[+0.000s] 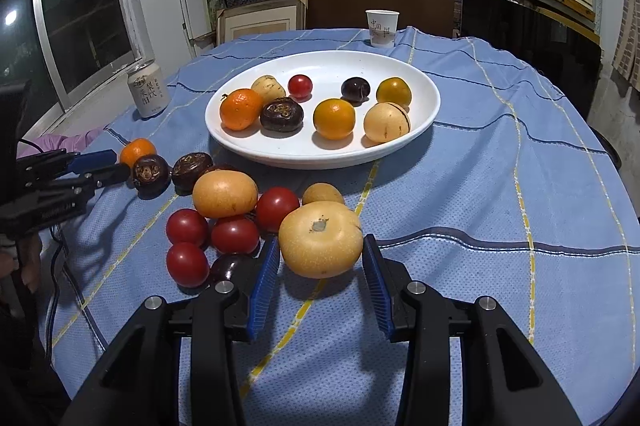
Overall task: Organize fruits
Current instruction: 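Grasp a large pale yellow pear with the right tool while the left tool grasps another tangerine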
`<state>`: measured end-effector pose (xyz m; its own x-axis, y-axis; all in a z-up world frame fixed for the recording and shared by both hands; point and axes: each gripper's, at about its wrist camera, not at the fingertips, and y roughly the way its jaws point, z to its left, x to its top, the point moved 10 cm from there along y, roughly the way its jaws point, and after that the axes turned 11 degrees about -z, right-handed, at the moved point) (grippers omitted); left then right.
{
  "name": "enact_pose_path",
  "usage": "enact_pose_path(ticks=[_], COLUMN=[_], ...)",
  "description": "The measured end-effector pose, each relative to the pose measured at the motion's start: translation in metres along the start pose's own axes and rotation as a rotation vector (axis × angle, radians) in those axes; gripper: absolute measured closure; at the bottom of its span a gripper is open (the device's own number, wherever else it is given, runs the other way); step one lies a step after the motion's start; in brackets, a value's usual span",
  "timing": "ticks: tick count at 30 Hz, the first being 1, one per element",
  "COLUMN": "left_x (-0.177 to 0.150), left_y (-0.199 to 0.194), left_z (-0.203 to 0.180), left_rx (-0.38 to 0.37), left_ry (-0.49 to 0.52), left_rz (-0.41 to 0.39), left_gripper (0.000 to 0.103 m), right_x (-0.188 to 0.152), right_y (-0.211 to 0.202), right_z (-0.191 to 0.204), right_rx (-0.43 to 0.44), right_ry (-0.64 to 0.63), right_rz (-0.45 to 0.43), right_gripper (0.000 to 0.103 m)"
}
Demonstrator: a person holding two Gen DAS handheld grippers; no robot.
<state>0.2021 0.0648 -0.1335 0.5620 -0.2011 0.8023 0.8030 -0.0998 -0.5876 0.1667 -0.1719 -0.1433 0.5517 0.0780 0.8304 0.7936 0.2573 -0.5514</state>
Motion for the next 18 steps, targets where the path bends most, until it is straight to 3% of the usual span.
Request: enact_pose_path(ticks=[5,9,17,18], left_x=[-0.001,0.005,0.005,0.005], left_y=[0.015,0.027,0.044,0.044], left_z=[0.012,0.012,0.006,0.006], left_rx=[-0.013,0.003,-0.030,-0.029], left_ry=[-0.006,0.021,-0.002,-0.003], left_rz=[0.019,0.010,0.039,0.038], left_gripper=[0.056,0.038,0.039,0.044], right_x=[-0.001,-0.001,-0.002,-0.002], right_y=[0.001,0.000,0.002,0.002], right_z=[0.000,-0.001,-0.001,0.000], right_rx=[0.004,0.001,0.000,0.000], right_ry=[0.004,0.001,0.000,0.000], right_rz=[0.008,0.006,0.017,0.017], right_gripper=[0.060,0.060,0.060,0.060])
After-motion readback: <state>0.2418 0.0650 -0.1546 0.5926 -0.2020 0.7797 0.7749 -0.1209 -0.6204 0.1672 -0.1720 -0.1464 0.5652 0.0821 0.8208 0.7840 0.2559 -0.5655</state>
